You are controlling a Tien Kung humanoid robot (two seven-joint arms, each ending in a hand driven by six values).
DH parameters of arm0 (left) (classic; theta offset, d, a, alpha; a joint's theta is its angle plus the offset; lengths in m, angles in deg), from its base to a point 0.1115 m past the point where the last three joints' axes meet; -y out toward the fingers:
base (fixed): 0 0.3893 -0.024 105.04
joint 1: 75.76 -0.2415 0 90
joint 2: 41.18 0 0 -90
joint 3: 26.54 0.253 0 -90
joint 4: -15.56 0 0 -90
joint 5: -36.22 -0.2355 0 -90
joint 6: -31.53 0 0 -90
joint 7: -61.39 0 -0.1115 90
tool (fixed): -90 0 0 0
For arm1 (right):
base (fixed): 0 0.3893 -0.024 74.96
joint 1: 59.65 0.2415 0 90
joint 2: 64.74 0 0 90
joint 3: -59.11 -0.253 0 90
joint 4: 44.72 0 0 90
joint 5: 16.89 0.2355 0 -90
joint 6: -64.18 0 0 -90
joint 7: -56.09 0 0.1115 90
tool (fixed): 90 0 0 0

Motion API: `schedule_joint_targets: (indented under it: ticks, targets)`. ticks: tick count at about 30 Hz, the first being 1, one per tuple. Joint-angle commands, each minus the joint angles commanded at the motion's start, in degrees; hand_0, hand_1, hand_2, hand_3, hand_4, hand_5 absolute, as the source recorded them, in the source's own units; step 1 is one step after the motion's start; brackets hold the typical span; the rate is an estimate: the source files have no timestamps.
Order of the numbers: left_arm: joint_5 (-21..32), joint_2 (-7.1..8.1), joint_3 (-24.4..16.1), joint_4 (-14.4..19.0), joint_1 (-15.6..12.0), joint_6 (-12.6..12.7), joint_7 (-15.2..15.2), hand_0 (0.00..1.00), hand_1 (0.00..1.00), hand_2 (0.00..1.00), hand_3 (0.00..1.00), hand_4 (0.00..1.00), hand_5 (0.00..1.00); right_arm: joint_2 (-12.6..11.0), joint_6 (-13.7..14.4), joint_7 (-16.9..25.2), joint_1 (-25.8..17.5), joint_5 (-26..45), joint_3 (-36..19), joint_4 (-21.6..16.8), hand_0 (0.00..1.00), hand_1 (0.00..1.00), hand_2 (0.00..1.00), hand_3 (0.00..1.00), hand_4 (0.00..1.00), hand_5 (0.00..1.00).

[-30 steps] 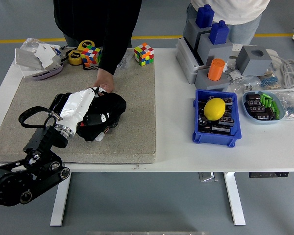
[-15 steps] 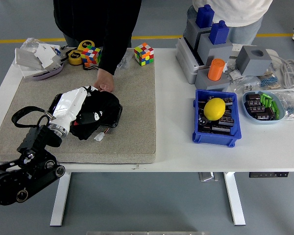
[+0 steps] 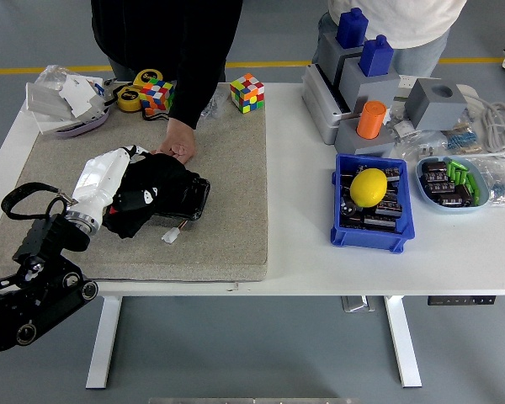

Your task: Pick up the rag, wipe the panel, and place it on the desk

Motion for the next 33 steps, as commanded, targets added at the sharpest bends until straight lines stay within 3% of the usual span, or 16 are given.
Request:
schedule_joint_targets:
  ticks: [33]
  targets:
    - [-0.3, 2.39, -7.2, -5.2, -1.9, -0.6, 0.5, 0.198, 0.114, 0.396, 0.673, 0.626, 0.042, 0.1, 0.0, -0.2, -0.1, -0.2, -0.1, -0.1, 0.723, 0.655, 0.680, 0.631, 0.998, 0.608]
